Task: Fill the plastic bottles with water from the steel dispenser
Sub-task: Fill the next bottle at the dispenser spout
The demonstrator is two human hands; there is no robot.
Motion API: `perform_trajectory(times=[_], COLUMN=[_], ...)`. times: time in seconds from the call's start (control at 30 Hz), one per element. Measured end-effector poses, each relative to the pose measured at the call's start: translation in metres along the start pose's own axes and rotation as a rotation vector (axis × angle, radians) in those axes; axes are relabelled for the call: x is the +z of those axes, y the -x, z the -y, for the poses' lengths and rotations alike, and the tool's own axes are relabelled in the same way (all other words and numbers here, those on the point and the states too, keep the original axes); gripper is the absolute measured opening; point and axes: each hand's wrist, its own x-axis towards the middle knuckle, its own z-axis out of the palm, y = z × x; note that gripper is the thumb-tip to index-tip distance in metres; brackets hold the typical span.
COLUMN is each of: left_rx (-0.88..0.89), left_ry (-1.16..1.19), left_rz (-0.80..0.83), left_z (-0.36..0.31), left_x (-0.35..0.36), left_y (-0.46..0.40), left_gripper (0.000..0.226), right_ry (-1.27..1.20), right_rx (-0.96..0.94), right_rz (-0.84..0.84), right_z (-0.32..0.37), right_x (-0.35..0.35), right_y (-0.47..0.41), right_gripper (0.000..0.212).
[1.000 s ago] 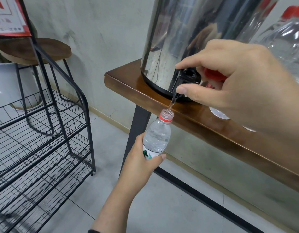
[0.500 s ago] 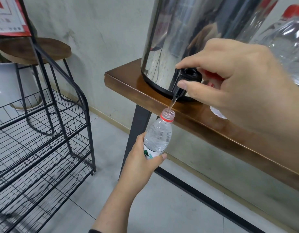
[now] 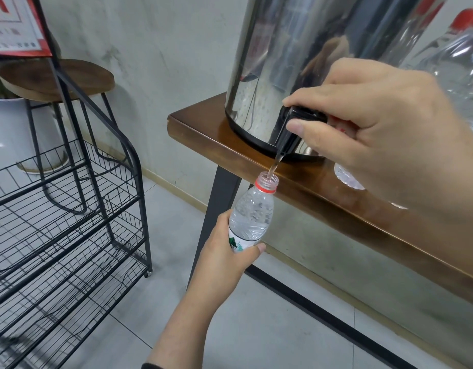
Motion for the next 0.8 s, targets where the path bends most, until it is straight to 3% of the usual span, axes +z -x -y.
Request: perform_trajectory(times=[0.17,0.27,0.37,0.5,0.67,0.8], left_rx=[-0.004,-0.003,0.005,-0.003,0.004,0.008], left_ry=[0.002,0.001,-0.007,-0.007,-0.009,-0.014], left_rz=[0.005,0.003,0.005,0.012,0.020,0.043], left_z=[0.000,0.000,0.000,-0.002,-0.004,-0.008], left_x=[0.000,-0.001,-0.001,-0.002,-0.004,-0.005], left_y=[0.000,-0.001,-0.001,0.000,0.004,0.009], left_gripper=[0.062,0.063,0.061,0.061,0.059,0.062], right_ry=[-0.052,-0.118,-0.128,-0.240,-0.420,-0.518], right_rx=[0.096,0.266,0.307,0.430,0.568,0.623], right_rz=[-0.062,-0.001,0.044,-0.051,-0.180,-0.070], right_z=[-0.001,-0.006,-0.006,-0.009,-0.009,0.004], right_x=[-0.007,-0.014,-0.014,-0.011,-0.006,-0.008], right_y=[-0.007,-0.017,-0.020,-0.010,0.023,0.054], right_gripper=[0.033,0.040,0.040,0.057,0.034,0.027])
